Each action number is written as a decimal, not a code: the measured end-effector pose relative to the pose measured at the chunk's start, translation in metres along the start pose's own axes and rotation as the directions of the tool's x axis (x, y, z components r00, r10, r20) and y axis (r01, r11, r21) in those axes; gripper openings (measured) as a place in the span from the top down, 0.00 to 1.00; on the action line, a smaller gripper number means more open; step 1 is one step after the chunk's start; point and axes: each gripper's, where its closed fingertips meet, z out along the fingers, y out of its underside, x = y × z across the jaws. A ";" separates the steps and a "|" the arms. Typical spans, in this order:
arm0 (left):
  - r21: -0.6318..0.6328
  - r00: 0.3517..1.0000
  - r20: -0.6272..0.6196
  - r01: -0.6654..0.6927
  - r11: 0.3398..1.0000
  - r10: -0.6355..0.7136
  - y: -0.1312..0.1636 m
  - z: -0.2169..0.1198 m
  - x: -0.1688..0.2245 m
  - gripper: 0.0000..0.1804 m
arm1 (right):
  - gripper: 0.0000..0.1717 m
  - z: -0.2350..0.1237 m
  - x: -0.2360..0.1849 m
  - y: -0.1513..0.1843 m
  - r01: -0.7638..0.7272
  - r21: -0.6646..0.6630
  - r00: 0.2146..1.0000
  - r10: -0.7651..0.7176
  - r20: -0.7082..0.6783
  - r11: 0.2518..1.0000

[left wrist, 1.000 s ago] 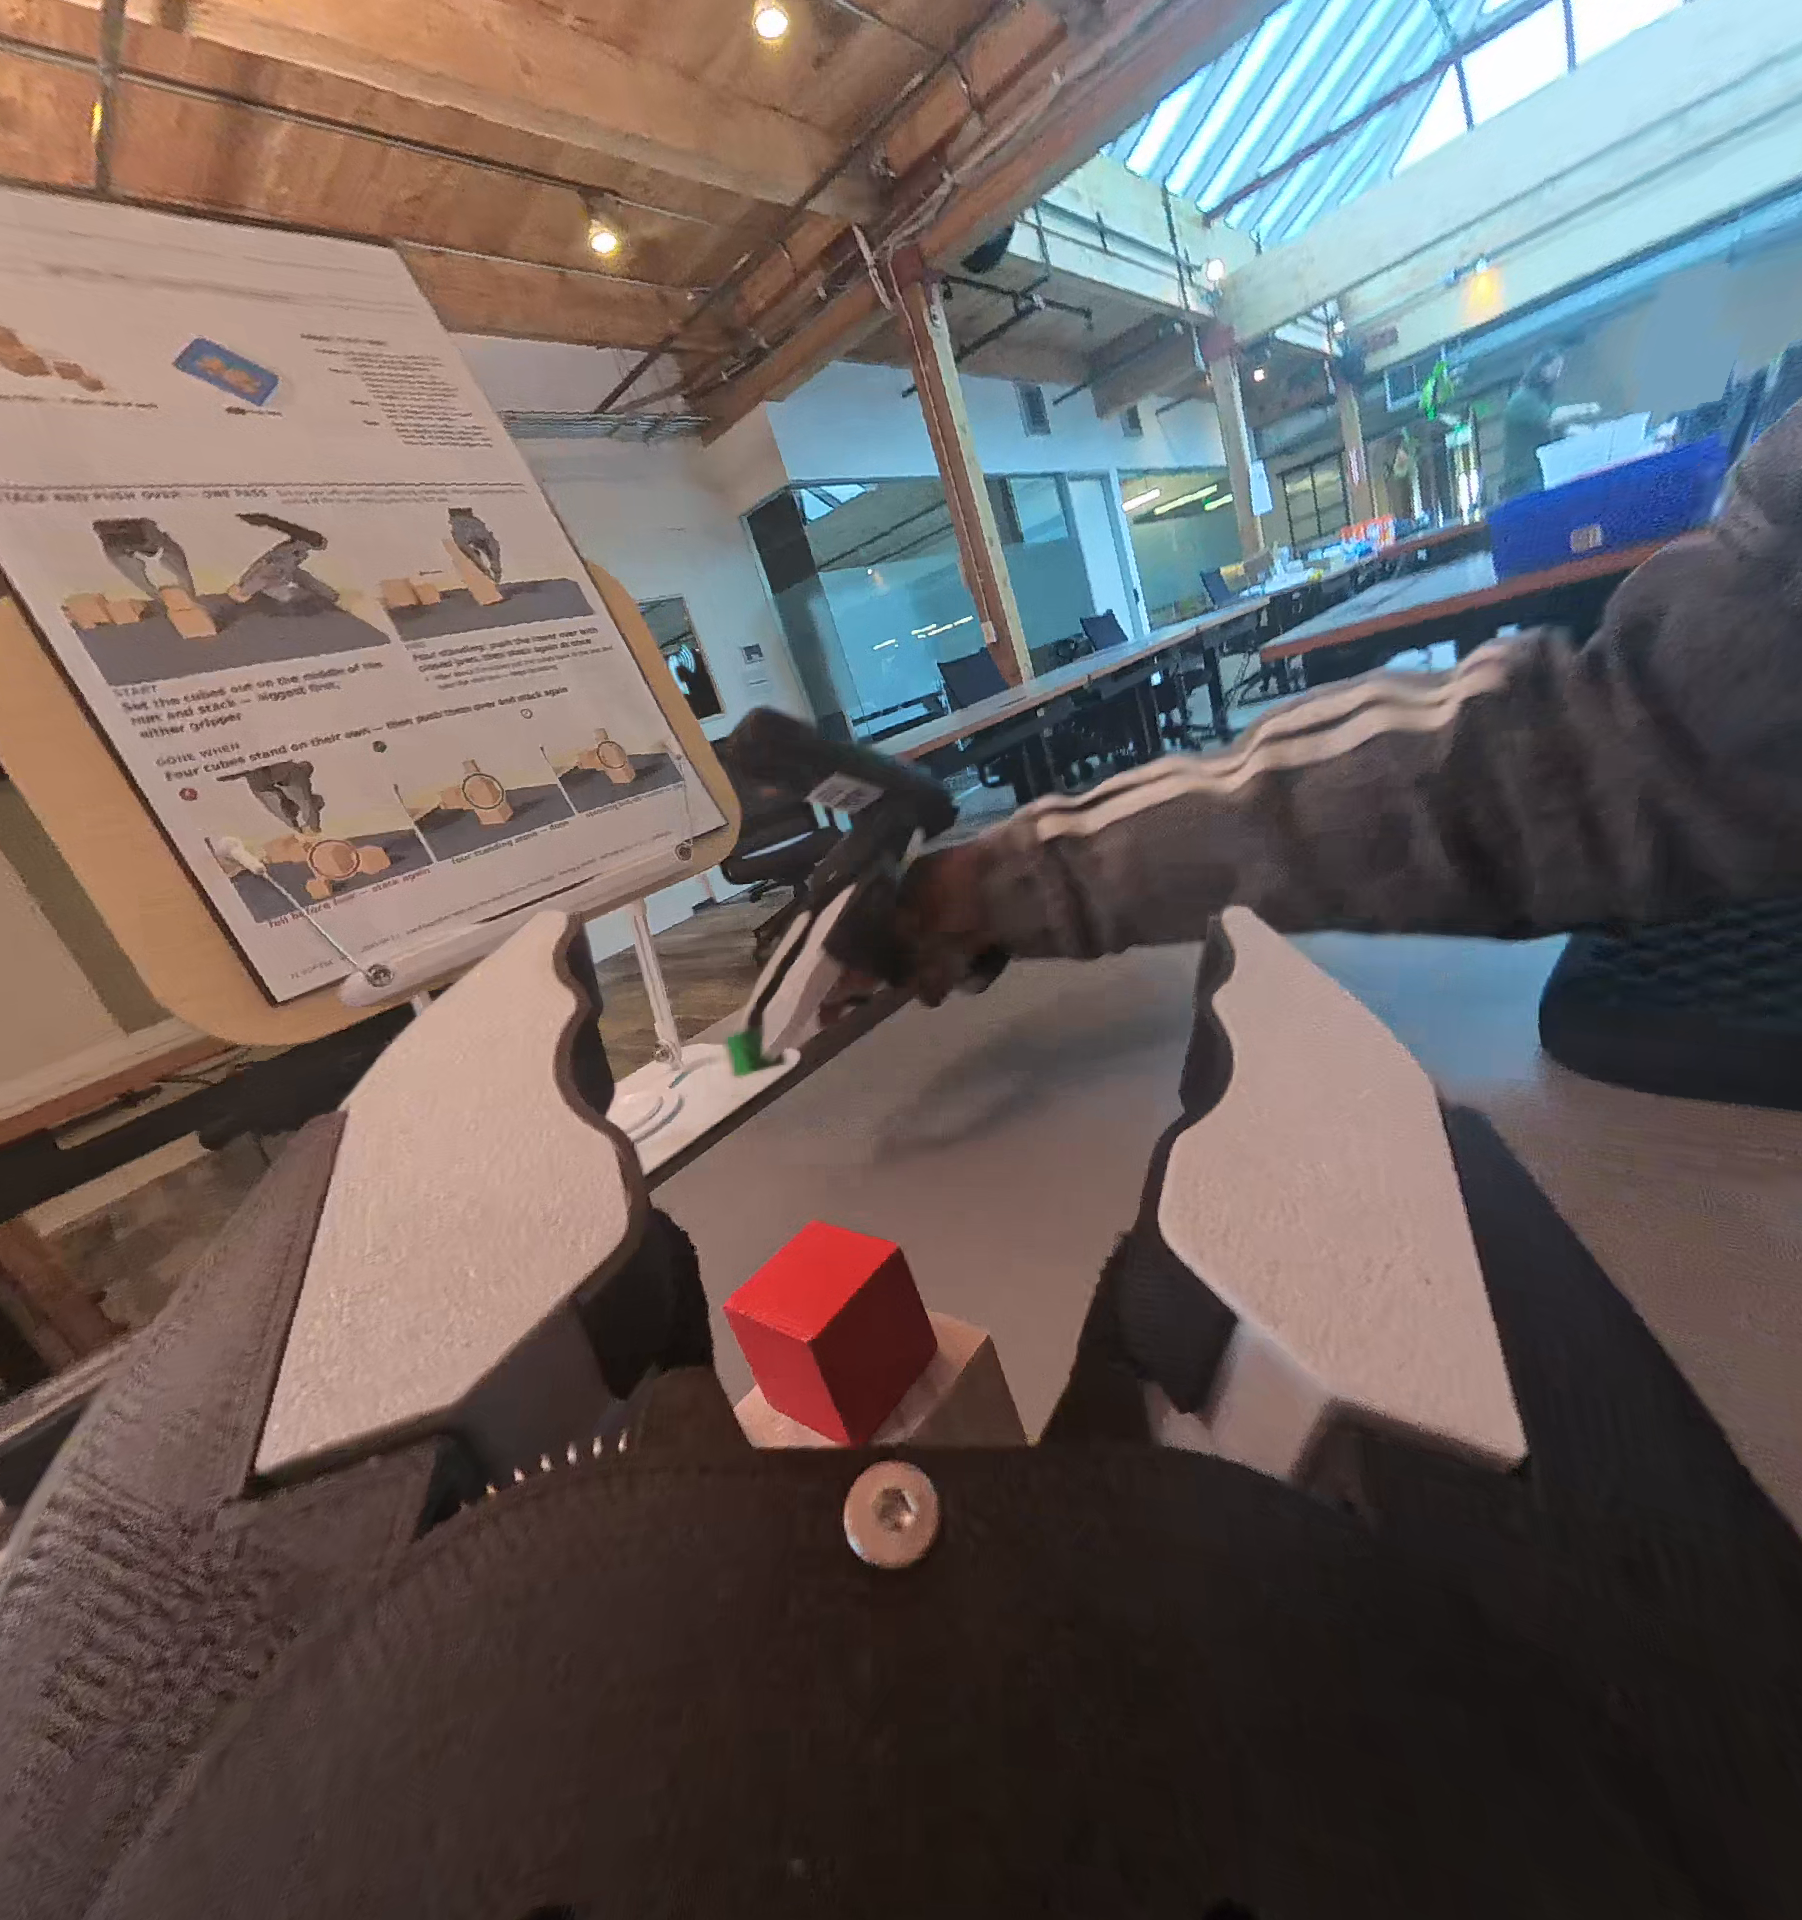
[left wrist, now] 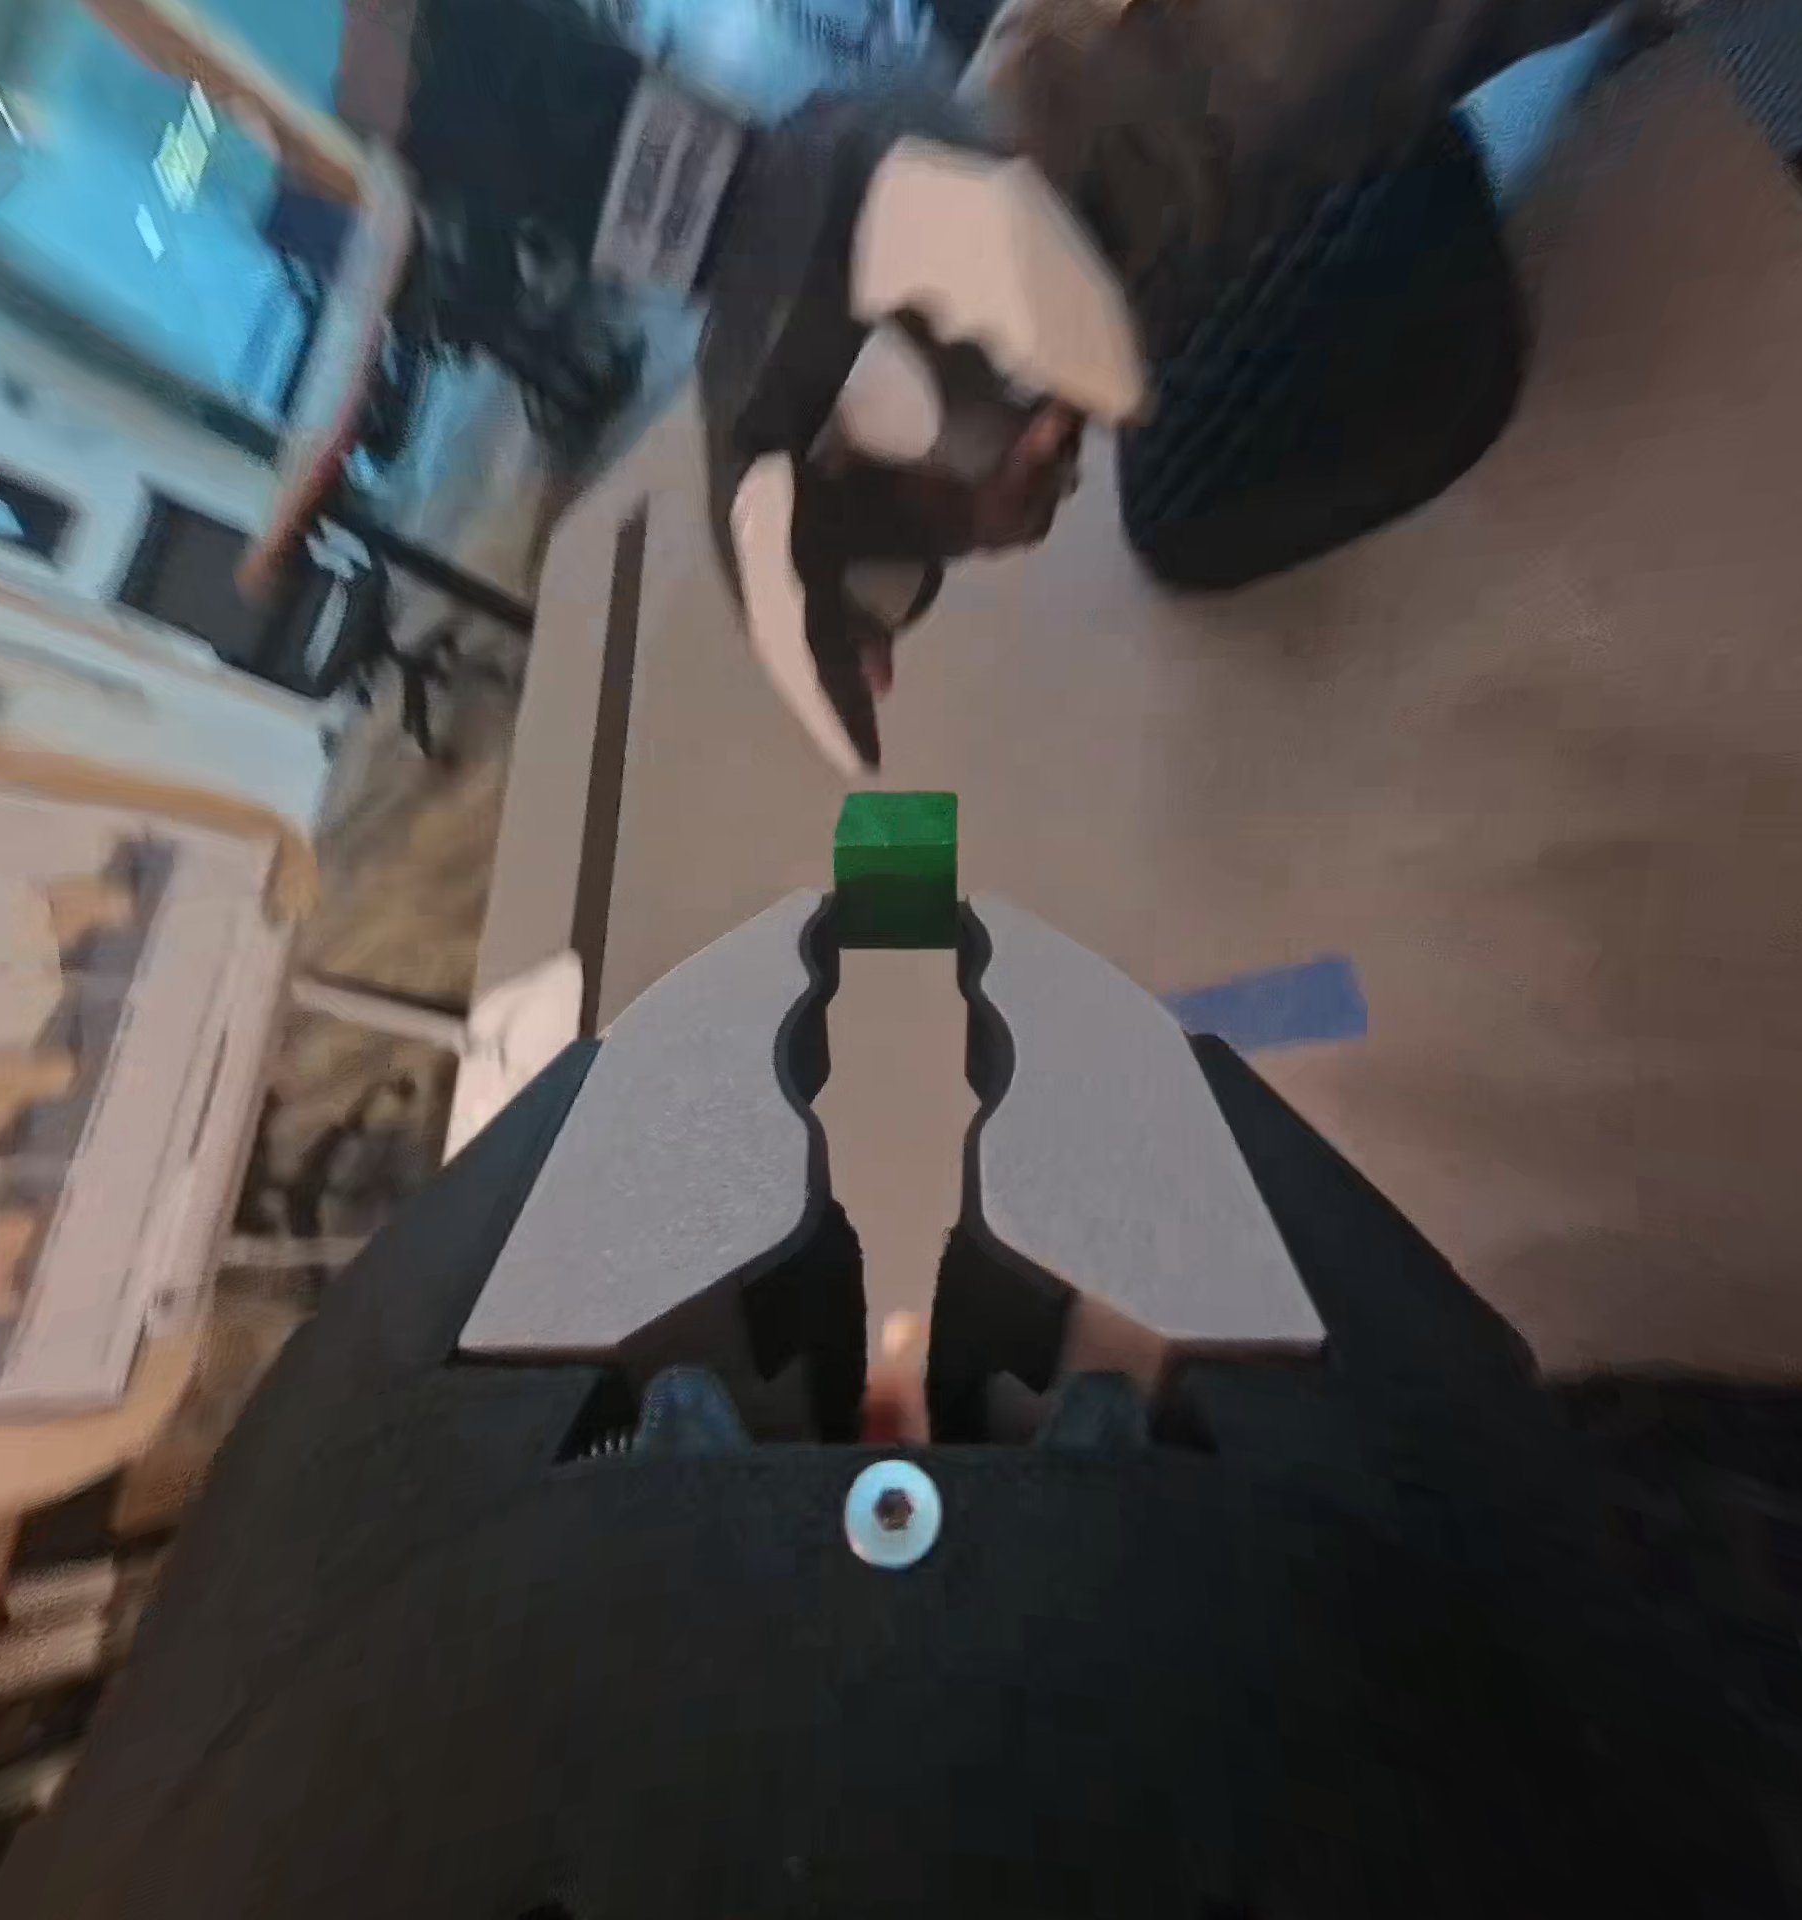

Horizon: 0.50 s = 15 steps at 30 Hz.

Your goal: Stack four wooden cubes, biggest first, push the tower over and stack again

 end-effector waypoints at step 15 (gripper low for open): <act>-0.802 0.790 -0.295 0.102 0.588 -0.538 0.117 -0.069 -0.026 0.88 | 0.23 -0.019 0.037 0.009 0.226 0.070 0.924 -0.191 -0.331 0.972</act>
